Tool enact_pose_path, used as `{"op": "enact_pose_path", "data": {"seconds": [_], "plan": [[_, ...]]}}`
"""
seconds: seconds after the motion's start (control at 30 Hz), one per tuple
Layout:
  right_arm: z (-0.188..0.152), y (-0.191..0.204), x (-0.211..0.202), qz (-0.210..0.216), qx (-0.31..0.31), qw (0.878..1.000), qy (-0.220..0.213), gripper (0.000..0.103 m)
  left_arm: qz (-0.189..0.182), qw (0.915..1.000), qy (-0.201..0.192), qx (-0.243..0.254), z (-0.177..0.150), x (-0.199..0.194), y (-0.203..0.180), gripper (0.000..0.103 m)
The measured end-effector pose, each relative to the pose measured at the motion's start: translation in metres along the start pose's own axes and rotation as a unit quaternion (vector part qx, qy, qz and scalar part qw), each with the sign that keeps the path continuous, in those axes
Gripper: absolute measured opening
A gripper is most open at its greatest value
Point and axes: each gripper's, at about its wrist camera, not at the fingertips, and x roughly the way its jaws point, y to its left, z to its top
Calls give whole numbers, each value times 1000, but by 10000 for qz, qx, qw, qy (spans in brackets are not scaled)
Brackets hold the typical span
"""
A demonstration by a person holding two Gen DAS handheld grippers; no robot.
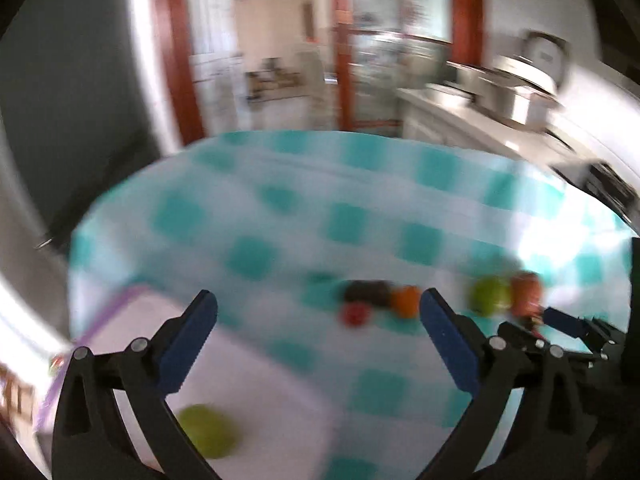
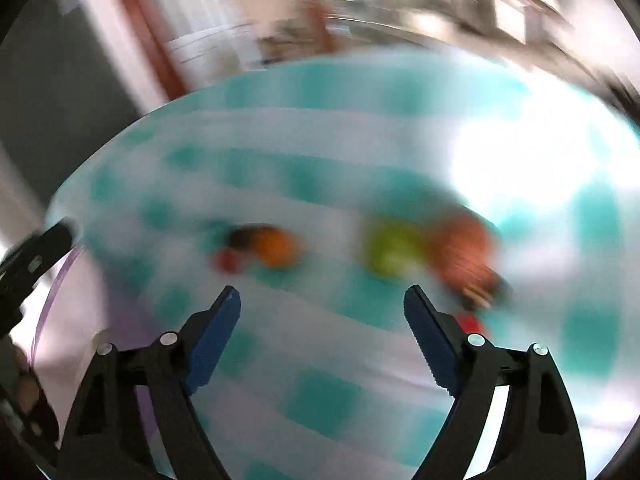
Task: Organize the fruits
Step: 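Grasp the red tomato with the right tool while the left tool grasps another orange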
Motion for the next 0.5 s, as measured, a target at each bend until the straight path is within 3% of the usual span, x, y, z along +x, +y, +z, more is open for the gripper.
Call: {"op": "enact_pose_path", "data": {"seconds": [0.07,0.13,0.27,0.5], "plan": [[-18,-24,10,-482,64,9988,82,83,-414,9988,187,170,-10,8,-35,101],[-35,-39,21,-821,-90,9964,201,82,-735,9957,472,302,-31,23,-45,101],[-53,-54,41,-992,-306,9940,347,70,-1090,9863,1123,526,-71,58,-56,101],[-50,-52,64,-929,-710,9930,188,57,-874,9823,1654,-47,-99,134,-48,101]]}}
